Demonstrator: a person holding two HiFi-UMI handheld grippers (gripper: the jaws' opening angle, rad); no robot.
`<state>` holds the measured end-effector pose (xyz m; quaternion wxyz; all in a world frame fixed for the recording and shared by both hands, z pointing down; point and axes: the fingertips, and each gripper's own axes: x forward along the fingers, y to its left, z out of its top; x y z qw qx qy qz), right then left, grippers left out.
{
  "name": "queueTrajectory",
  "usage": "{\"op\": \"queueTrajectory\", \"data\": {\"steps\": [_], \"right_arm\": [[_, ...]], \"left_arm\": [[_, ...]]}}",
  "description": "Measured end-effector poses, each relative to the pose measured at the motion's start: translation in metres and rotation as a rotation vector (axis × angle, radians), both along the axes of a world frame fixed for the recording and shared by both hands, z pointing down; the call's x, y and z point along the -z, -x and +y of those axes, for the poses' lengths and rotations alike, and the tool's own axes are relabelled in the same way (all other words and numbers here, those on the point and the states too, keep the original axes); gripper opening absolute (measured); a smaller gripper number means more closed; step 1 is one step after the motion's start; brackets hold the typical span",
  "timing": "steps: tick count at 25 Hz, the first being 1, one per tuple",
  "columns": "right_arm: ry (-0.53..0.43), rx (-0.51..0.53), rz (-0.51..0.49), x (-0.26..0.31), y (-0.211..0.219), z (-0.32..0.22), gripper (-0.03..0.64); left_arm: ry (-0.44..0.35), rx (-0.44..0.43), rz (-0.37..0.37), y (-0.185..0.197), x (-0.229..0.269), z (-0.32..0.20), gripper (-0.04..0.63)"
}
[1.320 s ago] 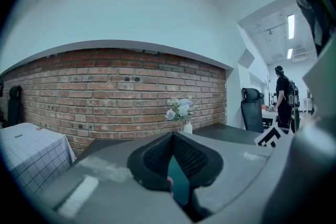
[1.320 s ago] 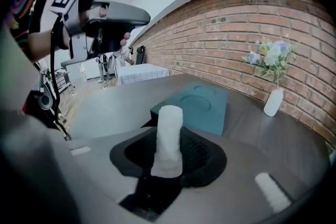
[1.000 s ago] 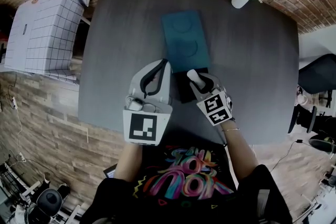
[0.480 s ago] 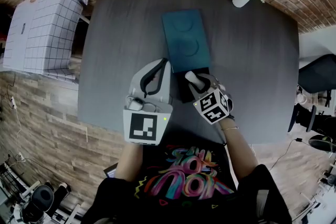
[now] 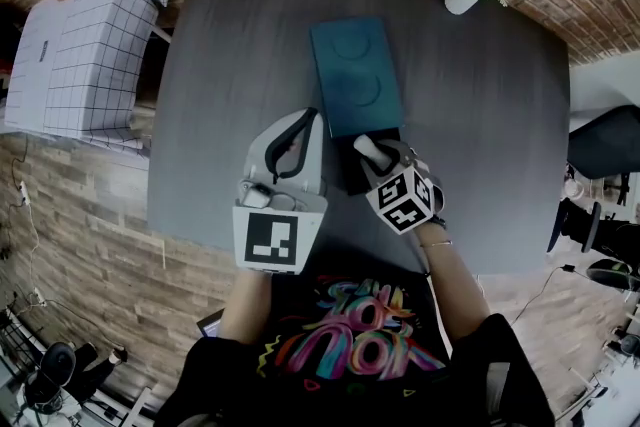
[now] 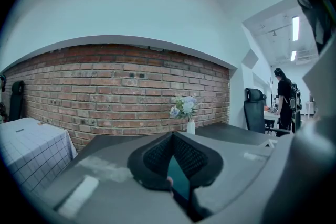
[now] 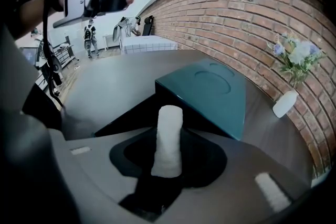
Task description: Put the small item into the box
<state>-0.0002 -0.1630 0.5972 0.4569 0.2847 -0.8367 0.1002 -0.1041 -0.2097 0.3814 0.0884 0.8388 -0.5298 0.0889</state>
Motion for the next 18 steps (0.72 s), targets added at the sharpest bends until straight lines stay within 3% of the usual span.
{"op": "queueTrajectory", "data": {"steps": [18], "right_arm": [[0.013, -0.021, -0.026, 0.0, 0.003, -0.0017, 0.163]], "left_arm": [[-0.016, 0.0, 0.004, 0.0026, 0.0045, 0.0001, 0.002]]}}
